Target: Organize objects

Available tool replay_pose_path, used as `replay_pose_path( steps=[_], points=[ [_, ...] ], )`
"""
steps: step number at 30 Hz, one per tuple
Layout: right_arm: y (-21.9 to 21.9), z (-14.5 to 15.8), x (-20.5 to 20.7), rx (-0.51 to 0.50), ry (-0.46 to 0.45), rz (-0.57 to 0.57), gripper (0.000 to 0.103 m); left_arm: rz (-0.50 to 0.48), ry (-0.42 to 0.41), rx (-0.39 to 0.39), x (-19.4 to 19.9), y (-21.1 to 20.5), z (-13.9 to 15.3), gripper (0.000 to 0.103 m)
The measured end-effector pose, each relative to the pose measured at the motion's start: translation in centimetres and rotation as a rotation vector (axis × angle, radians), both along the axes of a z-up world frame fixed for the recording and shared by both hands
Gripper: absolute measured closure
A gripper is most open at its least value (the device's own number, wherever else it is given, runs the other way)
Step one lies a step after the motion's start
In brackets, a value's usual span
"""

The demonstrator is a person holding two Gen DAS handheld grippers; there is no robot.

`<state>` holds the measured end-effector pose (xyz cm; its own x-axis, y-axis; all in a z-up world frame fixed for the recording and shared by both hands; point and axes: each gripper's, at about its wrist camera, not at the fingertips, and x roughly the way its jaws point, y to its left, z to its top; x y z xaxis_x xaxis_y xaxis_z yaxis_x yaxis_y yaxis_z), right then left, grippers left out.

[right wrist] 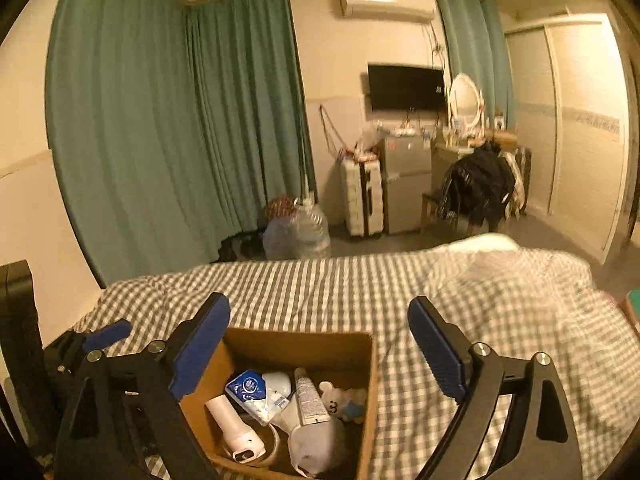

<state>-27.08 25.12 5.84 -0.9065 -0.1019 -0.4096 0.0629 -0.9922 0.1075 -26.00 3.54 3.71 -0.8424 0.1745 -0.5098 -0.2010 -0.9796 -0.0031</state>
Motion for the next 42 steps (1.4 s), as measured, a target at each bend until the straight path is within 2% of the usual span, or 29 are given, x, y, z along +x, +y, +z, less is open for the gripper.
replay_pose_path(
  steps=[9, 13, 16, 19, 21, 27, 31, 36, 42],
  points=[
    [0.3, 6.8, 8.8, 0.021, 0.144, -0.030, 0.004, 0.011, 0.170, 0.007, 8.2, -1.3, 7.6, 0.000],
    [0.0, 8.1, 13.2, 0.053, 0.206, -0.041, 0.002, 0.013, 0.241, 0.031, 11.8, -2.6, 8.9, 0.000],
    [-0.6, 7.7, 15.9, 0.074, 0.250, -0.037, 0.001, 0.033, 0.278, 0.018, 13.8, -3.0, 8.6, 0.000],
    [-0.9, 6.5, 16.8, 0.084, 0.254, -0.042, 0.001, 0.066, 0.328, -0.008, 15.2, -3.1, 7.4, 0.000],
    [-1.0, 5.3, 16.8, 0.074, 0.246, -0.039, 0.001, 0.085, 0.333, -0.011, 15.4, -3.0, 6.2, 0.000],
    [-0.9, -1.5, 15.5, 0.083, 0.223, -0.080, 0.001, 0.171, 0.285, -0.047, 14.5, -2.8, 0.0, 0.000],
    [-1.0, -4.9, 14.4, 0.117, 0.191, -0.098, 0.001, 0.188, 0.237, -0.081, 13.0, -3.0, -3.3, 0.000],
    [-0.6, -7.4, 12.9, 0.084, 0.117, -0.093, 0.001, 0.187, 0.195, -0.035, 12.1, -3.6, -4.8, 0.000],
    [-0.7, -7.9, 12.4, 0.114, 0.116, -0.106, 0.001, 0.208, 0.186, -0.005, 12.5, -3.9, -5.2, 0.000]
  ],
)
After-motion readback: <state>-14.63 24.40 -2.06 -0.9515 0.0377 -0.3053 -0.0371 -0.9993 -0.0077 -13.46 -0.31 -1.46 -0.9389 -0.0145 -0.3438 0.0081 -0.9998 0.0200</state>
